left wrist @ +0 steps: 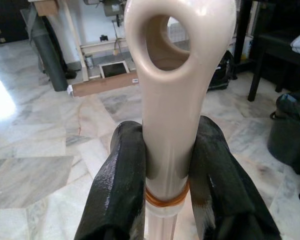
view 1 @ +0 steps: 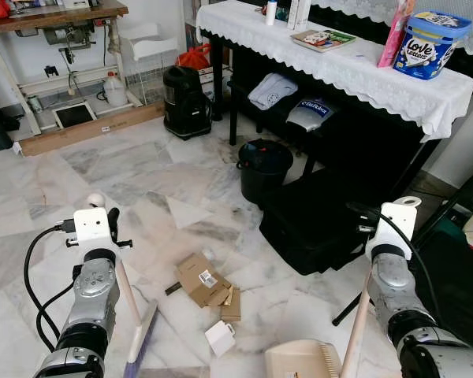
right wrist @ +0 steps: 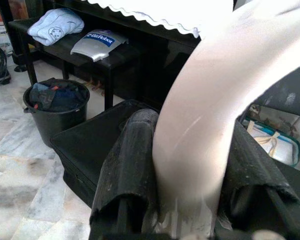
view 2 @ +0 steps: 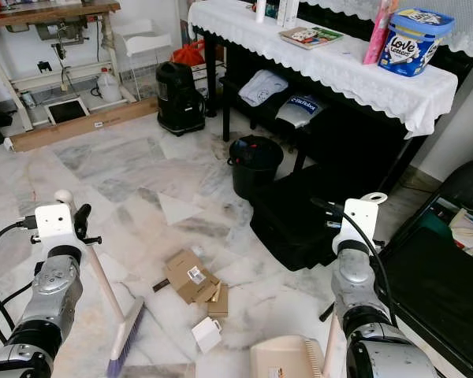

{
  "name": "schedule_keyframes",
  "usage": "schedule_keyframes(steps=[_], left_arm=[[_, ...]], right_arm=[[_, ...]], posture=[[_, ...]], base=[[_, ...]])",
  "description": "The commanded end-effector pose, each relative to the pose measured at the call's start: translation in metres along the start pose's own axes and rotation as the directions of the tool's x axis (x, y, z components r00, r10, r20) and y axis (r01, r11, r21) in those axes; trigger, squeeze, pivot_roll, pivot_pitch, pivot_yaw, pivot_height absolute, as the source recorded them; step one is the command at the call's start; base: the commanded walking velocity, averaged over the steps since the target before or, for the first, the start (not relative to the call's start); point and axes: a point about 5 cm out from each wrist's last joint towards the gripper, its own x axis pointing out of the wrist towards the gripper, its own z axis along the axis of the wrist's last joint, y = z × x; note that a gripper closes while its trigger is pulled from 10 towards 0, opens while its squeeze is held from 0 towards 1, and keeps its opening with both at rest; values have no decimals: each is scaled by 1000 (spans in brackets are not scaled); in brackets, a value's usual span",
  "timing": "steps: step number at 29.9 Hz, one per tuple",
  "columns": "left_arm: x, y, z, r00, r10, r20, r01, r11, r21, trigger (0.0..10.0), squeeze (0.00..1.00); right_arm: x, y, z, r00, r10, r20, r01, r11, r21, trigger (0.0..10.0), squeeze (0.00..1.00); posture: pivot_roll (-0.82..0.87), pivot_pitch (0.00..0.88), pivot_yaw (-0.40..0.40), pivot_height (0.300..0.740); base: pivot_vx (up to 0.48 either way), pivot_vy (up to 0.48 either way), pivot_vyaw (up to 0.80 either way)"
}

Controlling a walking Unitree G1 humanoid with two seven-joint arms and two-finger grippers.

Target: Sweep floor

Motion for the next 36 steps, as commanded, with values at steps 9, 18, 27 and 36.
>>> schedule_keyframes(steps=[9,18,27,36], left_arm=[[1,15,10,997,37,68,-37,999,5,10000,0],[-1,16,13,995,32,93,-34,999,18,10000,0],[-2,16,17,992,13,125,-18,999,39,10000,0],[-2,15,22,989,-30,146,21,998,61,10000,0]], right_arm=[[0,-7,-15,987,-44,-154,48,999,24,10000,0],[1,0,-10,991,-26,-132,36,996,76,10000,0],[7,2,10,1000,-4,-9,4,998,70,10000,0],[-12,6,-39,948,2,-319,27,996,88,10000,0]], posture=[[44,10,-75,740],[57,8,-81,740],[65,2,-78,740],[87,24,-78,740]], base=[[0,0,0],[0,0,0],[0,0,0],[0,0,0]])
